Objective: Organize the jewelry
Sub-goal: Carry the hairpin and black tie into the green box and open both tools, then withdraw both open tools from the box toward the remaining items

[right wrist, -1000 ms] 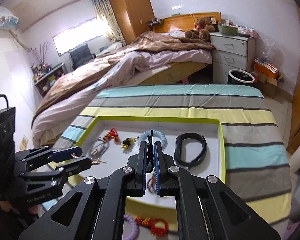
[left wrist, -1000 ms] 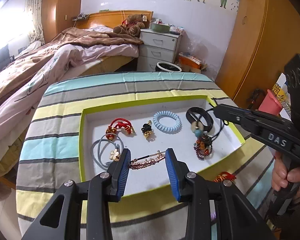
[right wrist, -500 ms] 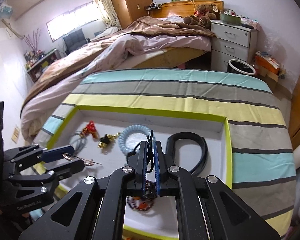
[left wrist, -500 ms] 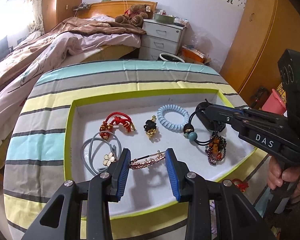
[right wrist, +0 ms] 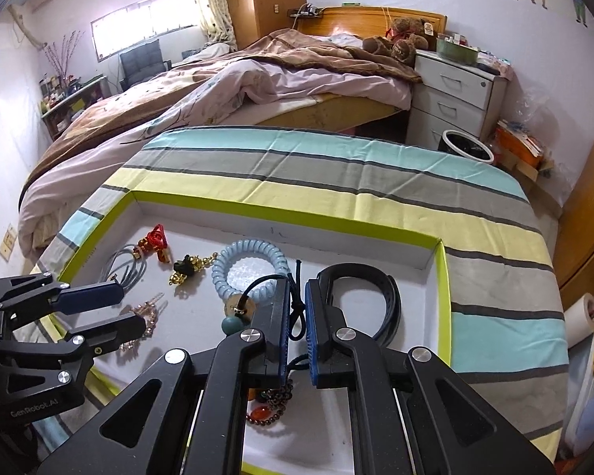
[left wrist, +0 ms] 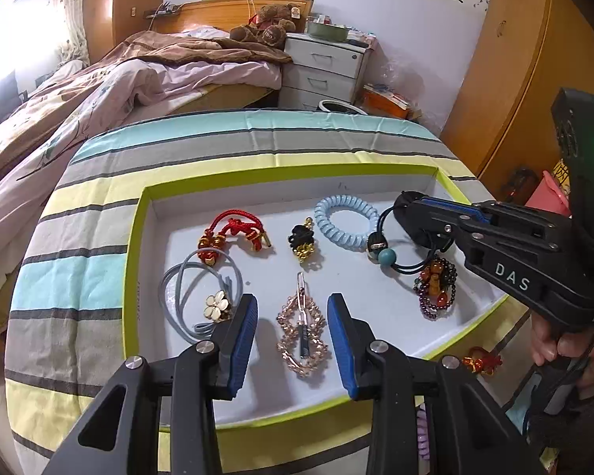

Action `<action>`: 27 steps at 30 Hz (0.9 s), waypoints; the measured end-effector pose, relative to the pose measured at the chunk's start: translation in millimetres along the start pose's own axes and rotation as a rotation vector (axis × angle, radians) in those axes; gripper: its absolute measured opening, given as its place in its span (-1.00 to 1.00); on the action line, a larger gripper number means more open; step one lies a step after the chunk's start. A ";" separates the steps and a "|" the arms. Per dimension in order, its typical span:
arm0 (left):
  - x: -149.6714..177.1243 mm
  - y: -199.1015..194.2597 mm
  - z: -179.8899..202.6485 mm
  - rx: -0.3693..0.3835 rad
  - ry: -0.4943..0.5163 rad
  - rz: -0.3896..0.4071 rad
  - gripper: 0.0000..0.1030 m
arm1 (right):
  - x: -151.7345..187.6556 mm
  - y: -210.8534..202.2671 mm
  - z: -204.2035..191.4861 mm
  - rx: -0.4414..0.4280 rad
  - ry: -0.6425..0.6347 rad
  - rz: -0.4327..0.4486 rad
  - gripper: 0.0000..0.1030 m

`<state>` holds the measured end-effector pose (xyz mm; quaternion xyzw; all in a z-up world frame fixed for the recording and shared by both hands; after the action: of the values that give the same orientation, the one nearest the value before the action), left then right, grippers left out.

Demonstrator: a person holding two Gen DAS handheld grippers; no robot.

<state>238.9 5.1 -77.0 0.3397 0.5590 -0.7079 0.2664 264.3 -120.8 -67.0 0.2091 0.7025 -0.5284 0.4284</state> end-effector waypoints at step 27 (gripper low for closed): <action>-3.7 -20.4 3.6 -0.003 -0.007 0.033 0.07 | -0.9 -15.6 -3.3 0.014 -0.008 0.049 -0.31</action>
<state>225.1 6.3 -61.1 0.3459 0.5532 -0.7039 0.2806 251.9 -123.2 -57.2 0.2268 0.6919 -0.5235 0.4425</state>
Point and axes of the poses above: each gripper's, at about its wrist camera, not at the fingertips, and y roughly the way its jaws point, z to its right, x to its underside, the point moved 7 cm from there along y, roughly the way its jaws point, and after that the axes turned 14 degrees about z, right-handed, at the moved point
